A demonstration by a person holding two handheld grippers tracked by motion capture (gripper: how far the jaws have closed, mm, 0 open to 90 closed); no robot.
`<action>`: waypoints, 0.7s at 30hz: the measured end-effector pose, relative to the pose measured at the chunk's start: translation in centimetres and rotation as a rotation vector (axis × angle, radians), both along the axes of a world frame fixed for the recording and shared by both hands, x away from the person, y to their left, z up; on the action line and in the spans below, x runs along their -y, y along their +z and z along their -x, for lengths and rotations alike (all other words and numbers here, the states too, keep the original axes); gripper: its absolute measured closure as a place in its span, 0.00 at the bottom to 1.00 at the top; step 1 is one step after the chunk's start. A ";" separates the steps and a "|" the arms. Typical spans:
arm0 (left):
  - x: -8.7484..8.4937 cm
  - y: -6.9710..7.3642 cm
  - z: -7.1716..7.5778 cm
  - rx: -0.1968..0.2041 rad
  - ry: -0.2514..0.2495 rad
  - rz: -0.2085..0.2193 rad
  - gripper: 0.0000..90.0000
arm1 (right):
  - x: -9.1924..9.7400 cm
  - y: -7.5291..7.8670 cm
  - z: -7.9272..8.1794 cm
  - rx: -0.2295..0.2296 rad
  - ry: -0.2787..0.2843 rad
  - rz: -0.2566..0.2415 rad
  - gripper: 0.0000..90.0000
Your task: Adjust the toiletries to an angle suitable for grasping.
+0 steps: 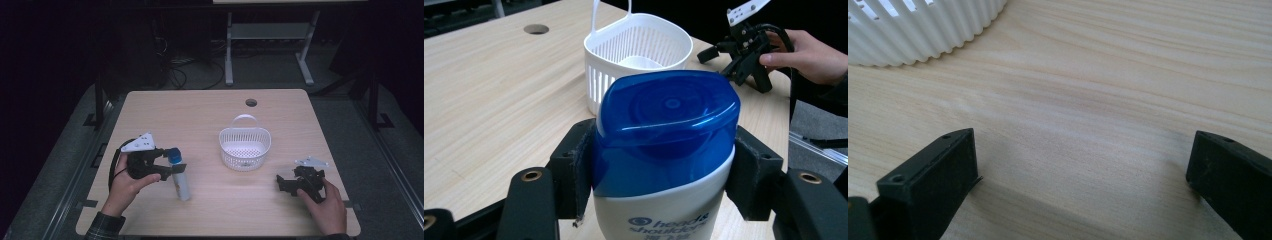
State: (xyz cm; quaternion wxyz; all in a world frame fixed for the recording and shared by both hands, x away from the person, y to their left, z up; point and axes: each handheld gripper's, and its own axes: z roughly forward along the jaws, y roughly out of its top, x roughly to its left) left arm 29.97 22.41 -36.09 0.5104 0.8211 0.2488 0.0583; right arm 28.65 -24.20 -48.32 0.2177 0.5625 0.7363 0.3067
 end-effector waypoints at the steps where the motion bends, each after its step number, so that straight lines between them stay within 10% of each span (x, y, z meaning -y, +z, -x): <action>1: 0.0 0.2 -0.1 0.006 -0.002 0.000 0.41 | 0.0 0.0 0.0 0.000 0.000 0.000 0.00; 21: 0.6 2.6 -1.4 0.058 0.001 0.011 0.41 | 0.0 0.0 0.0 0.000 0.001 0.000 0.00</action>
